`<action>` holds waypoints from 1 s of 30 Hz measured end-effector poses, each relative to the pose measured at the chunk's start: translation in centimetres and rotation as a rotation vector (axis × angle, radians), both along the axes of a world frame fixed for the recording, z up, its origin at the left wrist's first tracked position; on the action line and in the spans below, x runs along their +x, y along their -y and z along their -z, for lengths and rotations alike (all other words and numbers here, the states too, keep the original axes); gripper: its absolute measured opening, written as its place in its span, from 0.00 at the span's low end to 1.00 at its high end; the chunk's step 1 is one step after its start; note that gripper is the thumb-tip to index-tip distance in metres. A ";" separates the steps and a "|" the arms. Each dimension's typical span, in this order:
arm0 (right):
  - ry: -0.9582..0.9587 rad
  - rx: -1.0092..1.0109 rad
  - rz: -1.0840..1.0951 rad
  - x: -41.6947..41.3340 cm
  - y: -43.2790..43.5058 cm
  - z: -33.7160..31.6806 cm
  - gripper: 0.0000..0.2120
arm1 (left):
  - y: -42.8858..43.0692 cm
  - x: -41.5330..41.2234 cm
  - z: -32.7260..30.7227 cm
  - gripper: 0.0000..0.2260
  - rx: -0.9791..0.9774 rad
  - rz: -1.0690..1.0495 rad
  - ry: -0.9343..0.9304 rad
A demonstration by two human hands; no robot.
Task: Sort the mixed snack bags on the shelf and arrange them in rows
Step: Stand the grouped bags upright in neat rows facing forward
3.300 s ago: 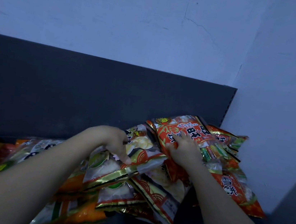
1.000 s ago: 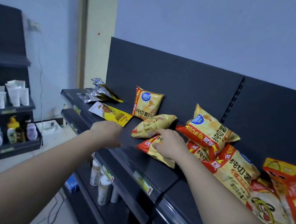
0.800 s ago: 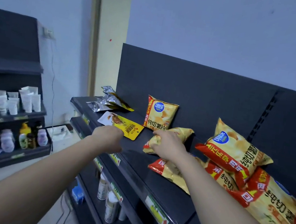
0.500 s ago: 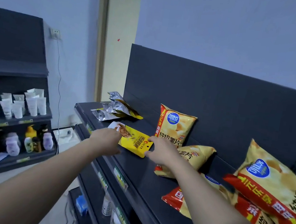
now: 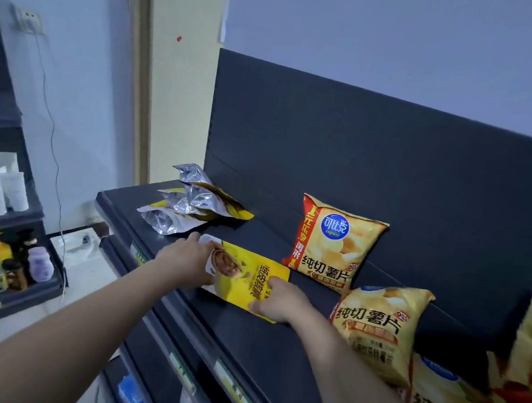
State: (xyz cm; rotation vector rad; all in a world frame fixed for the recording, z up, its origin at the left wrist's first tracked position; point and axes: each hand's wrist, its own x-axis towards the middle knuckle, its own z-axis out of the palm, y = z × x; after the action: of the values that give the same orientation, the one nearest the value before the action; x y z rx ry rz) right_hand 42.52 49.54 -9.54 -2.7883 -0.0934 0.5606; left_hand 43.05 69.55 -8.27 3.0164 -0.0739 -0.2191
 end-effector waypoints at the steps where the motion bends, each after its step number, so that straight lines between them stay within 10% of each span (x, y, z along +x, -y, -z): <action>1: 0.001 0.051 0.049 0.3 -0.4 0.2 0.33 | -0.4 0.8 0.3 0.32 -0.040 0.014 -0.017; 11: 0.258 0.988 0.822 2.9 -3.5 2.4 0.32 | -2.8 5.2 2.5 0.26 -0.381 0.059 -0.033; 14: 0.260 1.079 0.690 3.1 -3.9 1.6 0.15 | -3.0 5.7 2.8 0.26 -0.485 0.002 -0.034; 22: 0.188 0.611 0.732 1.9 -1.4 2.7 0.09 | -3.6 5.6 3.8 0.28 -0.683 -0.083 -0.088; 30: 0.064 1.586 0.499 1.3 -1.4 -1.2 0.25 | -3.8 4.5 3.7 0.28 -1.420 -0.327 -0.221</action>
State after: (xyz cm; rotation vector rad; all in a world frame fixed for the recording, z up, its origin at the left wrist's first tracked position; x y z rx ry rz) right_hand 43.86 50.96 -8.37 -1.1933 0.1098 0.1018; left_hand 47.54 73.32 -11.97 1.5498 0.1987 -0.2880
